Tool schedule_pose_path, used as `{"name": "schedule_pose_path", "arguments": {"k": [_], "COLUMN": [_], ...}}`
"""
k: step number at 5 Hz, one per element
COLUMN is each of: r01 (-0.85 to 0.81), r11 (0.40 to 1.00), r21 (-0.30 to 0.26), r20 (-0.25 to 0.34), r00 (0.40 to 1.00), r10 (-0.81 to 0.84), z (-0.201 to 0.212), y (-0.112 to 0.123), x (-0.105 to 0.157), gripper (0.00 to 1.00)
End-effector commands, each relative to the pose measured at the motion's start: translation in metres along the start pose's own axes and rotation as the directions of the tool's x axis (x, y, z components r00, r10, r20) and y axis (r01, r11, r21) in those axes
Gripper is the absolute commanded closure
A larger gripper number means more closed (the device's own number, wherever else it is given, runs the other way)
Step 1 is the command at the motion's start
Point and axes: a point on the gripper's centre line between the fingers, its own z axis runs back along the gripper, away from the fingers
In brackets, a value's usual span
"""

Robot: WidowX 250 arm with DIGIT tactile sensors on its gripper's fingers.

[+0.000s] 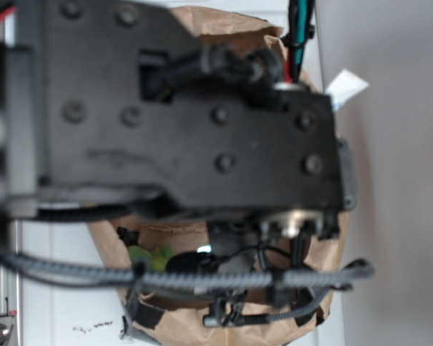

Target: Grab the blue block.

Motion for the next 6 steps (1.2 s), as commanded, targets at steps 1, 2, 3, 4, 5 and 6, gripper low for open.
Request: {"name": "schedule_pose_path", "arguments": {"k": [1, 2, 3, 4, 5, 6], "r01": [-0.040, -0.040, -0.040, 0.027, 0.103, 0.148], "r11": [0.999, 0.999, 0.999, 0.998, 0.991, 0.985], "r21": [0.029, 0.029, 0.029, 0.050, 0.082, 0.091], "r20": [0.043, 0.043, 0.043, 0.086, 0.137, 0.134], "r00": [0.998, 0.998, 0.998, 0.996, 0.984, 0.978], "r10": [0.039, 0.039, 0.039, -0.031, -0.113, -0.159], "z": [0.009, 0.009, 0.009, -0.016, -0.030, -0.043], "y": [0.018, 0.018, 0.018, 0.040, 0.056, 0.061], "x": [0.013, 0.013, 0.013, 0.007, 0.013, 0.023], "gripper": [0.00, 0.00, 0.00, 0.00, 0.00, 0.00]}}
